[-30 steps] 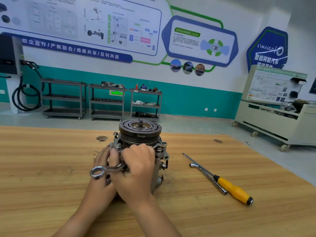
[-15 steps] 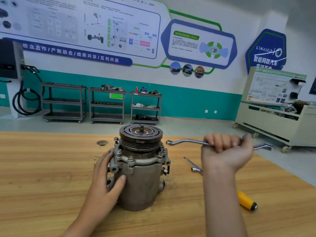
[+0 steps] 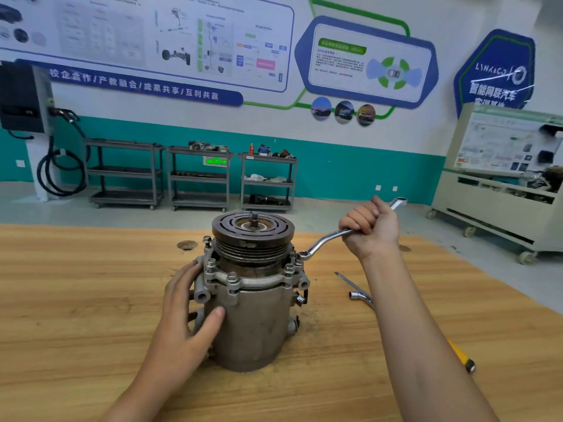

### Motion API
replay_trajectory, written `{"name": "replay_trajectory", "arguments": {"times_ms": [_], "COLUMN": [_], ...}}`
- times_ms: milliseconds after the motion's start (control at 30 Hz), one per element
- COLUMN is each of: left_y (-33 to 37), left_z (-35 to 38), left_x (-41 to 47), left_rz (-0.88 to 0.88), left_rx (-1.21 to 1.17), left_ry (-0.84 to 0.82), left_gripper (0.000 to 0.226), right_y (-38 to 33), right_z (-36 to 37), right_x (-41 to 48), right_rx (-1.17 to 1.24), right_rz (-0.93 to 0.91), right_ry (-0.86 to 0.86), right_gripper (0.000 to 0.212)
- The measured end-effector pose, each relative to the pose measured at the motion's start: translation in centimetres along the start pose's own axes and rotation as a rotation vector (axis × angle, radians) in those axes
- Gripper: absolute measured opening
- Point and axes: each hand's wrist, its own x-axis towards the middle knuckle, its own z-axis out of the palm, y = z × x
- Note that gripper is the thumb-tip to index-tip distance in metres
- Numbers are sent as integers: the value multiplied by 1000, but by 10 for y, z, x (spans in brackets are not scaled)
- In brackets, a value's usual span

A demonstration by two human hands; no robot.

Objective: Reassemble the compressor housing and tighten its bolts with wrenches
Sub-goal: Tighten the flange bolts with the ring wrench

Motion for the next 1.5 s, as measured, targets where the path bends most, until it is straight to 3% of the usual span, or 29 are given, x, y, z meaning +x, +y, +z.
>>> {"name": "replay_trajectory", "arguments": {"times_ms": [400,700,1000,1133,1267,1367,1500], "left_y": [1,1,4,5,3,0,0], "left_z": [-1,-1,-1,-1,-1,1,0], "left_x": [1,1,0,0,-1,0,-2], "left_rz": [19,8,-1,-6,13,11,6], "left_rx": [28,28,12,3,-5,5,30], "left_ry": [-4,-1,-5,1,11,13,8], "left_gripper": [63,63,62,61,65,71,70], "right_y": [10,3,5,7,21,47,97], "right_z": [9,0,-31,-26,-24,-28,-22], "right_x": [18,13,-14,-35,-74,-109,-130], "right_rx": [-96,-118,50,40,-99,-373,-953], "right_rz": [178,144,39,-88,-337,-564,-1075], "right_ry": [-93,-57,34,68,44,-101,-346], "right_gripper": [62,64,63,62,60,54,26]}}
